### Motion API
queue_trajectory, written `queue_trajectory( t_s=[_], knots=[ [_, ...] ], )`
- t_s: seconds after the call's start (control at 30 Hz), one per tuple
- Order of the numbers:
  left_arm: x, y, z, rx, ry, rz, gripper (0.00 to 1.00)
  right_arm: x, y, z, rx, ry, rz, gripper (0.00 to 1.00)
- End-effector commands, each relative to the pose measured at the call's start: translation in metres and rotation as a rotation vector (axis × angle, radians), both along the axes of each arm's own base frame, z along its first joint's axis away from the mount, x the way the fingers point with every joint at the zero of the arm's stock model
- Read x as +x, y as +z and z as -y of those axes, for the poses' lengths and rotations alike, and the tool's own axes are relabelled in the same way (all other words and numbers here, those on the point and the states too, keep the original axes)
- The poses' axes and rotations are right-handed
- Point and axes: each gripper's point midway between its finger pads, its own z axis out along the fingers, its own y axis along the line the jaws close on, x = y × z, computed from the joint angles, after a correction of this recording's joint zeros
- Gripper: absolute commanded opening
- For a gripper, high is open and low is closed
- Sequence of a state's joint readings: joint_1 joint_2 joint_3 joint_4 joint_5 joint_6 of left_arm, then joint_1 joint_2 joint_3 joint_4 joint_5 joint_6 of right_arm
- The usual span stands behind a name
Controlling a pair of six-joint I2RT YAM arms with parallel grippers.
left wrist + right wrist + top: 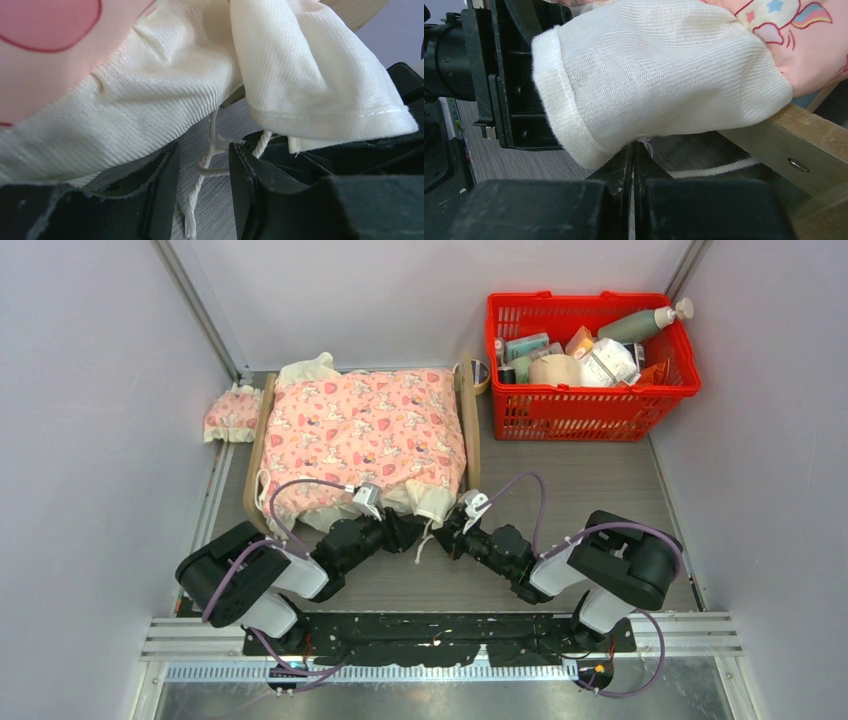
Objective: Set up the pet bed
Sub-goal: Tie the ropes to the bed frame.
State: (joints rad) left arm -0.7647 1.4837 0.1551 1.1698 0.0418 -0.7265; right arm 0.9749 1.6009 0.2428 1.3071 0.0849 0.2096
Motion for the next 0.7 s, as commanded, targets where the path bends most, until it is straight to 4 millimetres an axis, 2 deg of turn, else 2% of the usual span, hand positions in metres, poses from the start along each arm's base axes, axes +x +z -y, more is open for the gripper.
queue_trajectory(
  t_s=[0.0, 0.13, 0.2, 0.3, 0.53, 0.67],
  knots=[
    [-0.021, 0.023, 0.016, -0.067, -0.136, 0.055, 0.43, 0.013, 0.022, -0.002, 0.058, -0.049, 0.013, 0.05],
    [-0.024, 0.026, 0.017, -0.068, -0.153, 0.064, 0.34, 0.016, 0.025, -0.002, 0.052, -0.060, 0.004, 0.05],
    [-0.024, 0.026, 0.019, -0.066, -0.162, 0.062, 0.35, 0.016, 0.027, -0.002, 0.052, -0.061, 0.005, 0.05],
    [-0.024, 0.024, 0.021, -0.064, -0.168, 0.056, 0.41, 0.016, 0.031, -0.003, 0.056, -0.056, 0.008, 0.05],
    [-0.012, 0.025, 0.026, -0.067, -0.138, 0.057, 0.43, 0.013, 0.035, -0.005, 0.069, -0.039, 0.007, 0.05],
    [-0.017, 0.023, 0.019, -0.070, -0.131, 0.070, 0.42, 0.013, 0.034, -0.005, 0.067, -0.039, 0.005, 0.05]
  ],
)
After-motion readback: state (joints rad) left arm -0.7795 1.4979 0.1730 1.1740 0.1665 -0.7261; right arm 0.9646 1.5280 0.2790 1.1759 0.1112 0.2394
